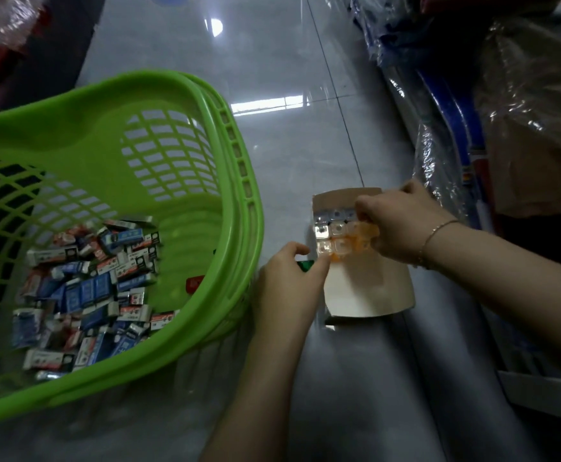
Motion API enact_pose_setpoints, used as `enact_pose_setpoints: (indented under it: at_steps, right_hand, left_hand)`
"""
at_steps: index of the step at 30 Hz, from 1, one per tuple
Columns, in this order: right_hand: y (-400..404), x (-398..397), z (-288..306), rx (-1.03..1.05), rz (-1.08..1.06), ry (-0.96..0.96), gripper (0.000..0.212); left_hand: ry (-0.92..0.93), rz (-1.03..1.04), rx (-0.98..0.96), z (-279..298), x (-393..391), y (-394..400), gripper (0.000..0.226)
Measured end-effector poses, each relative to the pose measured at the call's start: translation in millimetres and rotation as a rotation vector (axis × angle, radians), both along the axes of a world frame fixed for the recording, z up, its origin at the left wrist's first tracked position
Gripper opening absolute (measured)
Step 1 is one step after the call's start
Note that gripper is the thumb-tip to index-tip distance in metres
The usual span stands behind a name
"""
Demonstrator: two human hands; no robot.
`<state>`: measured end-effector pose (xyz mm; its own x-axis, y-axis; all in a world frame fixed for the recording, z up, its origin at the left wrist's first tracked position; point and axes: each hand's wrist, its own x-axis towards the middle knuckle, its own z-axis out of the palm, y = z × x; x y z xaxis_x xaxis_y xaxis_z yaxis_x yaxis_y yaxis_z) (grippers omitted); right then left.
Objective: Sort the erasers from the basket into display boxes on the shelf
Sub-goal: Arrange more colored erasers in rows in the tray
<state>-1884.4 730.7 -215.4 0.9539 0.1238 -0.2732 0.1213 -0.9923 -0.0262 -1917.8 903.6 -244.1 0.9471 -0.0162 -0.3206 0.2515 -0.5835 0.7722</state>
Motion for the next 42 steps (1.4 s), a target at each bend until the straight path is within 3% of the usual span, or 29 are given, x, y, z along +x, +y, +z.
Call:
enact_pose_setpoints:
  at_steps: [8, 14, 22, 26, 31, 34, 36, 38, 39, 40, 42]
  right_hand:
    - [6.7, -4.0, -28.9, -0.123, 0.03, 0.028, 0.017]
    - [8.5, -9.6, -45.3, -0.144, -0.009, -0.076, 0.035]
    - [6.5, -11.9, -49.6, -0.135, -0.024, -0.097, 0.027]
    - [7.4, -14.0, -48.3, -0.168, 0.006, -0.099, 0.029]
    - [9.8, -18.1, -30.9, -0.185, -0.009, -0.119, 0.027]
    - [14.0, -21.2, -3.8, 0.053, -0.134, -0.192, 0.017]
    - [19.1, -20.7, 22.6, 0.548, -0.323, -0.221, 0.008]
    - [23.0, -19.8, 50.9, 1.122, -0.48, 0.005, 0.01]
    - [22.9, -20.2, 60.1, 1.268, -0.495, 0.135, 0.013]
    - [22.7, -22.0, 66.2, 1.264, -0.442, 0.216, 0.017]
    - [25.2, -24.9, 69.7, 1.091, -0.292, 0.201, 0.025]
  left_hand:
    - [0.0, -0.038, 0.054, -4.1, 3.2, -3.0, 0.02]
    - [0.011, -0.033, 0.036, -5.2, 4.2, -2.8, 0.019]
    - [0.006, -0.035, 0.043, -6.3, 4.1, -2.5, 0.014]
    - [-0.031, -0.009, 0.015, -5.3, 3.0, -2.7, 0.027]
    - [-0.239, 0.016, -0.134, 9.7, 0.3, -7.4, 0.04]
    - [-0.134, 0.1, -0.378, 23.6, 3.8, -18.1, 0.045]
    - [0.061, 0.188, -0.563, 33.1, 7.3, -24.1, 0.05]
    - [0.205, 0.234, -0.685, 41.0, 9.2, -27.7, 0.055]
    - [0.239, 0.232, -0.715, 43.7, 9.3, -28.9, 0.055]
    - [0.255, 0.218, -0.726, 45.4, 9.2, -29.7, 0.055]
    - [0.273, 0.186, -0.728, 47.9, 8.5, -31.2, 0.054]
